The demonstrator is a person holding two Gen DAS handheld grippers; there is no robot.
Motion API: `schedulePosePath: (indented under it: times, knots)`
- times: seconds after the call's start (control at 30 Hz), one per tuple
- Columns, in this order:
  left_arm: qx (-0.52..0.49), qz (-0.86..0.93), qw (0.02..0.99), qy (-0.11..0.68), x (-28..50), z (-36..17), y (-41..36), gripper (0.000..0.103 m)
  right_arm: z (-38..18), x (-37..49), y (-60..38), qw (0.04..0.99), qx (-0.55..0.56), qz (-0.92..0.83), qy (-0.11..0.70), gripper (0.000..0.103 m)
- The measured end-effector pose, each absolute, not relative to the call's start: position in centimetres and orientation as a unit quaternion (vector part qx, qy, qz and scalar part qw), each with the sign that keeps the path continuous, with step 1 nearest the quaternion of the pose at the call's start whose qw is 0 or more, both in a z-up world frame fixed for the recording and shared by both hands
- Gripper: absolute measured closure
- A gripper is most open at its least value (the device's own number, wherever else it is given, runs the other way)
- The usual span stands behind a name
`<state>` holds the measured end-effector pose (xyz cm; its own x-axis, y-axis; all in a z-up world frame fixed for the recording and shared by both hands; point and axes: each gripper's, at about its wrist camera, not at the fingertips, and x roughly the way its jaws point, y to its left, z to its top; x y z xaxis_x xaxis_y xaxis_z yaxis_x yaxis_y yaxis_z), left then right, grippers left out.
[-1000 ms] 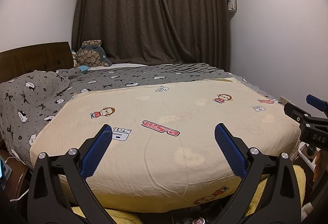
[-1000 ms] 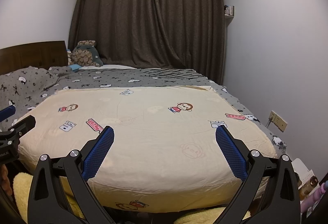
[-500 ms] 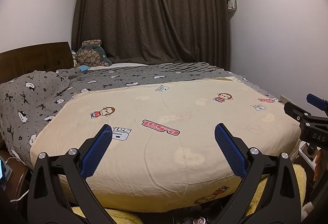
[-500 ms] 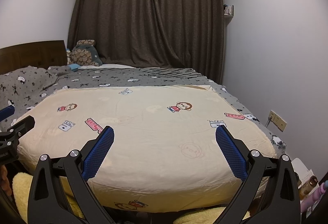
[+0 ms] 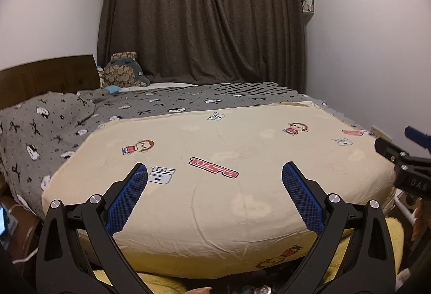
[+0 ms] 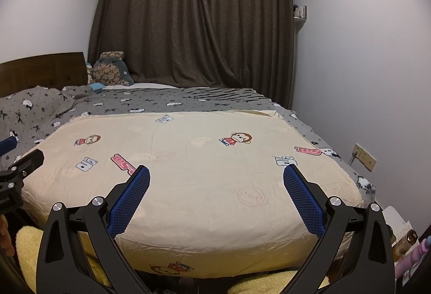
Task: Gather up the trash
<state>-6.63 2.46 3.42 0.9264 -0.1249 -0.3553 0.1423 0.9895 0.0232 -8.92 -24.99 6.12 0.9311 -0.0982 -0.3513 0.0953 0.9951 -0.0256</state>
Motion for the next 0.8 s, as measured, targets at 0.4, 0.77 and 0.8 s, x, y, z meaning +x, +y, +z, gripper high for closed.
schedulePosePath:
  times: [0.4, 0.77, 0.8]
  knots:
    - [0.024, -0.074, 0.981, 0.179, -6.60, 3.05, 2.42, 0.008, 5.95, -8.81, -24.70, 0.982, -0.004, -0.050, 0.182, 0.004]
    - [0.021, -0.069, 0.980, 0.186, -6.27, 3.08, 2.37, 0.008, 5.87, -8.73, -24.70, 0.982, -0.002, -0.053, 0.183, 0.003]
    - [0.022, -0.069, 0.980, 0.187, -6.24, 3.07, 2.34, 0.008, 5.87, -8.73, -24.71, 0.982, -0.002, -0.053, 0.183, 0.003]
